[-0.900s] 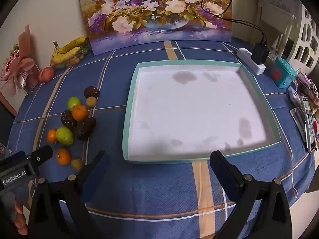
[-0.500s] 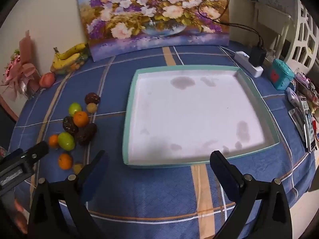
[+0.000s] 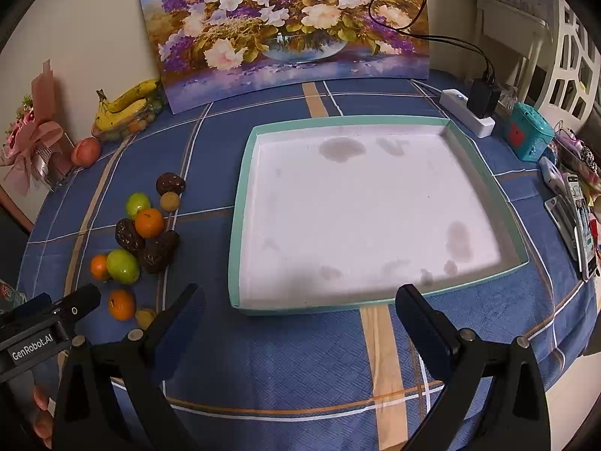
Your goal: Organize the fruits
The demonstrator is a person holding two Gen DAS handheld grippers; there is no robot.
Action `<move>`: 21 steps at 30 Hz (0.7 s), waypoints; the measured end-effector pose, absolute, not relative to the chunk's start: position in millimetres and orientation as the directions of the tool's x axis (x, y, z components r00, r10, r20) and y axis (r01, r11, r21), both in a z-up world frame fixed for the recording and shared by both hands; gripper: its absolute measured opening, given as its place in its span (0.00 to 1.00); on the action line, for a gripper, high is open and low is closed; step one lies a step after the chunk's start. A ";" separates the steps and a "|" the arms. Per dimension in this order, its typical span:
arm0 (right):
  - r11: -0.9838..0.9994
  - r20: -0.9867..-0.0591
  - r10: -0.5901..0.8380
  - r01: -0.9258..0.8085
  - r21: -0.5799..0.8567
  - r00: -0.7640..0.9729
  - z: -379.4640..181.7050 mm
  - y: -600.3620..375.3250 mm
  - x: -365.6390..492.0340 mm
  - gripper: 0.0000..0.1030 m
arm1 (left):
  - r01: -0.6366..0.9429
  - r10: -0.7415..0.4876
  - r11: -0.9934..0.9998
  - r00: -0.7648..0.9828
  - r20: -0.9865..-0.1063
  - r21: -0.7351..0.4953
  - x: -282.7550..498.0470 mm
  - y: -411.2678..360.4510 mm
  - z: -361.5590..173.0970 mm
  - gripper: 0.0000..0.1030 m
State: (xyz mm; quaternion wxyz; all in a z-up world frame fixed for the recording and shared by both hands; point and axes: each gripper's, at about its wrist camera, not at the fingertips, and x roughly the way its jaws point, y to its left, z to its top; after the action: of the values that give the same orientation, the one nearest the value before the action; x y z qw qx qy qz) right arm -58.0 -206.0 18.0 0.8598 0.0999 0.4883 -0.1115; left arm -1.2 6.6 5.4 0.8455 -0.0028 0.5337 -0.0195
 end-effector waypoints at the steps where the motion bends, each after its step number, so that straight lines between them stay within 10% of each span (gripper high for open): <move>1: 0.955 -0.862 -0.094 0.289 0.062 0.498 17.9 -206.2 -57.9 0.98 | 0.028 -0.037 0.999 0.430 -0.902 -0.028 -1.1 7.4 5.2 1.00; 21: 0.956 -0.870 -0.095 0.287 0.056 0.485 12.7 -204.5 -57.7 0.98 | 0.003 -0.052 0.998 0.403 -0.914 -0.056 -0.8 16.1 -1.0 1.00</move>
State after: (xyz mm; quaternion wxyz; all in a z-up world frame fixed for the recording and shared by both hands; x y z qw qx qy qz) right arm -57.7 -204.5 12.7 0.8561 0.0972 0.4952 -0.1115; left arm -0.8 16.1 -1.0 0.8373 -0.0225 0.5460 -0.0166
